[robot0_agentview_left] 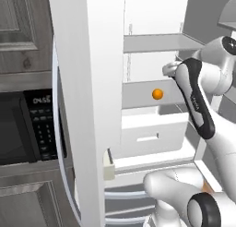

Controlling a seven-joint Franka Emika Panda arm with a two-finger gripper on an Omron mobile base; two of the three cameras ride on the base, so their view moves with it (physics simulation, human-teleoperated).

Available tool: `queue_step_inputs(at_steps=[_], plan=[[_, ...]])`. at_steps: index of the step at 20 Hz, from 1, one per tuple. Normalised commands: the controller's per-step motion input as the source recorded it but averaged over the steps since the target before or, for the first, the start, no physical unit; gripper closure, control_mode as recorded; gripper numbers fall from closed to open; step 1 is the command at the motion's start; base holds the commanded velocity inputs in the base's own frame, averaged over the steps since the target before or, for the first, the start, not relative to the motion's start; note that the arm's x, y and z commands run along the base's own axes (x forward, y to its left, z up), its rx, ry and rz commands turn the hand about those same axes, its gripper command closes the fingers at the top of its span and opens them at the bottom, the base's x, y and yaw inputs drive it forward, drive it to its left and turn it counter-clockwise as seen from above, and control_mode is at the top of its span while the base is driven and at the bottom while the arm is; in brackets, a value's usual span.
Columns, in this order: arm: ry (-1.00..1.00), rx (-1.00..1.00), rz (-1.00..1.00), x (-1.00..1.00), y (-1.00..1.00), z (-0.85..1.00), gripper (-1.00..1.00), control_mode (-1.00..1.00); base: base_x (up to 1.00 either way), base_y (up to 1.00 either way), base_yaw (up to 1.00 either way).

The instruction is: Retrieve the kiwi and orange from the fridge and place them into the bowl on the dining table.

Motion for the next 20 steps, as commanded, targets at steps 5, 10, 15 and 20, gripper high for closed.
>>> queue_step_inputs(at_steps=[5,10,15,20], plan=[[0.00,0.00,0.00,0.00,0.00,0.00,1.00,1.00,-0.76,0.00,0.07],[0.00,0.00,0.00,0.00,0.00,0.00,1.00,1.00,-0.83,0.00,0.09],[0.00,0.00,0.00,0.00,0.00,0.00,1.00,1.00,-0.76,0.00,0.18],[0.00,0.00,0.00,0.00,0.00,0.00,1.00,1.00,-0.58,0.00,0.33]])
